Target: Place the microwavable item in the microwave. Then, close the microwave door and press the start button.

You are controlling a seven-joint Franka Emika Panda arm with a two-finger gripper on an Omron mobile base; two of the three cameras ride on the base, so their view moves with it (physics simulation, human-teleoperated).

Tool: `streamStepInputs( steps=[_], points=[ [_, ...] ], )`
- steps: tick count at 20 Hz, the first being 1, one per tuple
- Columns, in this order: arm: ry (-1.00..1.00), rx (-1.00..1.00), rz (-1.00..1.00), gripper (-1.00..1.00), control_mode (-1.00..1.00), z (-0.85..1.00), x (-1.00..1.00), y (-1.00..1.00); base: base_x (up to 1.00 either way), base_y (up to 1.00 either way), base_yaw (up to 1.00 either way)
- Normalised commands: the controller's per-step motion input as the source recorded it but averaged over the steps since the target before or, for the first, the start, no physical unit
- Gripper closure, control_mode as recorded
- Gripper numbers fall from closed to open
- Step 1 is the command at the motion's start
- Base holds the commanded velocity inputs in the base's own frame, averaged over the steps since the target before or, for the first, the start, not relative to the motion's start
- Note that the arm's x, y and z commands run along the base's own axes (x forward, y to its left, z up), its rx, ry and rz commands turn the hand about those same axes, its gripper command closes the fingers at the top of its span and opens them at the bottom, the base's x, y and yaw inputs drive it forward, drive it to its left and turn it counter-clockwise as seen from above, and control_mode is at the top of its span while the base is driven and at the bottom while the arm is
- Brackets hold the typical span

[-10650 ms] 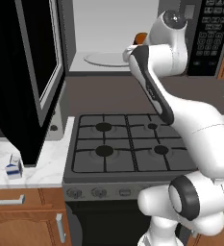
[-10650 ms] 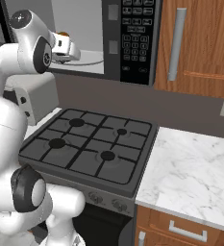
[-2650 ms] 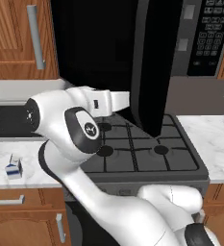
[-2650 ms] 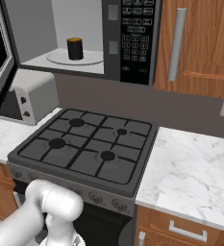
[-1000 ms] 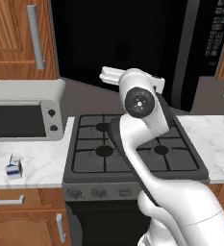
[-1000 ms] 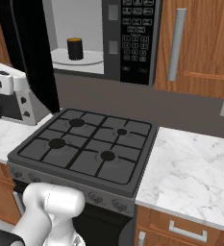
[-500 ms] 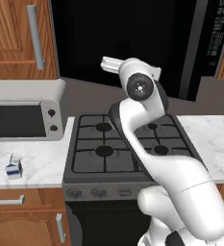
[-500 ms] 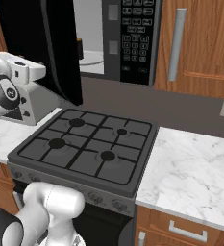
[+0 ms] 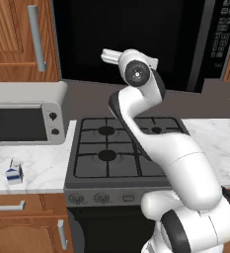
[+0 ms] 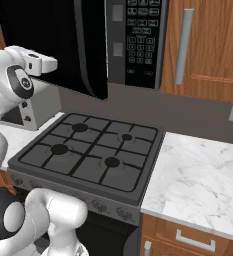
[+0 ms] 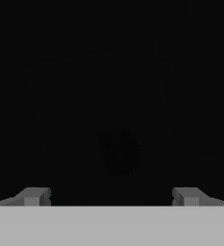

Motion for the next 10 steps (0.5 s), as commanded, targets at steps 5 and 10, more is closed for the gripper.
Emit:
streamStepInputs(
  steps=[5,10],
  points=[
    [0.02,0.0,0.0,-1.0,-1.0,0.01,0.56,0.0,0.0,0.0,0.0],
    [0.01,0.0,0.0,-1.0,-1.0,0.0,0.55,0.0,0.0,0.0,0.0]
  ],
)
